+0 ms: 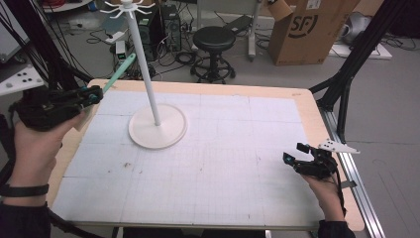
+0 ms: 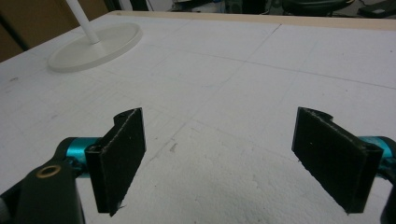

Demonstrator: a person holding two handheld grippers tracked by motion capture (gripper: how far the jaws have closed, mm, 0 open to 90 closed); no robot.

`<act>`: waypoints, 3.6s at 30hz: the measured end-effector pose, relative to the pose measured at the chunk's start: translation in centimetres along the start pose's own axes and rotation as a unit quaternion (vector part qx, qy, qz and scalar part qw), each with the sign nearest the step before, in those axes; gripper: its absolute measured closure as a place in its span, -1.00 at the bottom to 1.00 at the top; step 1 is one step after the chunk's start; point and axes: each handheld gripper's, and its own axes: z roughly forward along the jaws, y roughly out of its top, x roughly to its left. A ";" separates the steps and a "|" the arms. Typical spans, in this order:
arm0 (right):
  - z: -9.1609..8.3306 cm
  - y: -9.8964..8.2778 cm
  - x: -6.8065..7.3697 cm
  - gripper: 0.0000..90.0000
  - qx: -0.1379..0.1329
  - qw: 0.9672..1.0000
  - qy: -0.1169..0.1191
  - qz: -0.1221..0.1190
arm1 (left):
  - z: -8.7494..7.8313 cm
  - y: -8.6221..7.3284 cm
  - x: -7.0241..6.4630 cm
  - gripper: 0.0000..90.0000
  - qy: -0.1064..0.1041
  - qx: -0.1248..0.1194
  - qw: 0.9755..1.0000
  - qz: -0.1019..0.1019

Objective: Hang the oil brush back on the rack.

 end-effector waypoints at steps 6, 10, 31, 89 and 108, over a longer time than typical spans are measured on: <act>0.0 0.0 0.0 -0.63 0.000 1.000 0.000 0.000 | -1.0 1.2 0.4 0.83 0.008 -0.011 1.000 0.002; 0.0 0.0 -0.1 -0.63 0.001 1.000 -0.001 0.000 | -1.4 1.8 0.7 0.83 0.012 -0.014 1.000 0.001; 0.0 0.0 0.0 -0.63 0.003 1.000 0.000 0.004 | -1.8 5.1 1.2 0.83 0.030 -0.026 0.999 0.005; 0.1 0.0 -0.1 -0.63 0.002 1.000 0.003 0.004 | 1.1 3.6 1.7 0.15 0.019 0.000 1.000 -0.005; 0.6 -0.2 0.1 -0.63 0.017 1.000 0.001 -0.002 | 3.3 -9.4 -0.7 -0.49 -0.045 0.021 0.999 -0.002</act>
